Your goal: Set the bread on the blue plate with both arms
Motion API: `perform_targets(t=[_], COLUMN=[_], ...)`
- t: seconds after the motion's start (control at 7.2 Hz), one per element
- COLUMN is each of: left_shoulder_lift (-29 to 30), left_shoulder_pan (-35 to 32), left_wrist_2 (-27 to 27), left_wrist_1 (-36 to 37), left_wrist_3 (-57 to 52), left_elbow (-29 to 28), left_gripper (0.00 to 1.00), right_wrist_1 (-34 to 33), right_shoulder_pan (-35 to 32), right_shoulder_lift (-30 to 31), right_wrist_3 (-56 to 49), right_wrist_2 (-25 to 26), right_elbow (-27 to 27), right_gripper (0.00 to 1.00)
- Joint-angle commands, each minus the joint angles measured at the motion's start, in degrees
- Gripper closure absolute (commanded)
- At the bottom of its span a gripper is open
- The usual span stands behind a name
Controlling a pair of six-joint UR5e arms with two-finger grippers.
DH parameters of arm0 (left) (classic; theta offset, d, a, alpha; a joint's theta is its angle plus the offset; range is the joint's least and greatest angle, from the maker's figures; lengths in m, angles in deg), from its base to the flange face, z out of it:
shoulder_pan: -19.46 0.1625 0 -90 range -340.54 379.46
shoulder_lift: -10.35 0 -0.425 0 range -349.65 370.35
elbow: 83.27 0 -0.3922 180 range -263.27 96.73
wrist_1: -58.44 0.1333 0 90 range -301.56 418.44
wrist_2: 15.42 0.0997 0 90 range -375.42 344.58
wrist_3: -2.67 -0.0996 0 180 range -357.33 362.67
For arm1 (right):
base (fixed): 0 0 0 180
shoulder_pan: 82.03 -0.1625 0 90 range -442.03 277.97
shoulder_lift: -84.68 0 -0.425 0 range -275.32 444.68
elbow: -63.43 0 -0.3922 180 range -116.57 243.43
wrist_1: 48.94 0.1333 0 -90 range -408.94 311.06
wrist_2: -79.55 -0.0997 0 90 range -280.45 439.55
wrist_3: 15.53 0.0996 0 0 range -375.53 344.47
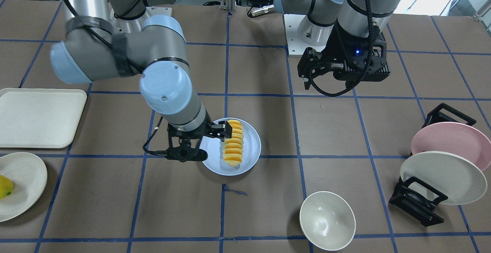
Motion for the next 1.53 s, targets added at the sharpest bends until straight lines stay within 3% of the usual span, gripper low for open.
perform_targets(t=[0.0,0.14,0.28,0.56,0.97,1.25,1.39], left_shoulder_lift=[0.0,-0.1,-0.2,-0.4,-0.5,-0.4,-0.4], left_shoulder_pan=[0.0,0.0,0.0,0.0,0.0,-0.1,-0.1], left_wrist_2=[0.0,0.0,0.0,0.0,-0.1,-0.1,-0.1], left_wrist_1=[0.1,0.1,0.1,0.1,0.1,0.1,0.1], left_wrist_3=[0.0,0.0,0.0,0.0,0.2,0.4,0.4], left_elbow=[0.2,0.3,0.2,0.6,0.8,0.9,1.0], left_gripper=[0.00,0.00,0.00,0.00,0.00,0.00,0.00], right_wrist_1=[11.3,17.5,19.6,23.6,21.3,13.2,12.2], right_shoulder_pan=[9.4,12.7,13.6,13.4,12.8,10.7,9.9], right_shoulder_lift=[8.8,13.0,17.2,22.5,23.4,24.3,25.5], right_wrist_3=[-8.6,-11.5,-11.8,-10.7,-8.7,-7.7,-7.6], right_wrist_2=[0.7,1.7,6.6,7.2,7.1,7.3,9.5], right_elbow=[0.2,0.2,0.4,0.2,-2.0,-7.4,-8.5], right_gripper=[0.00,0.00,0.00,0.00,0.00,0.00,0.00])
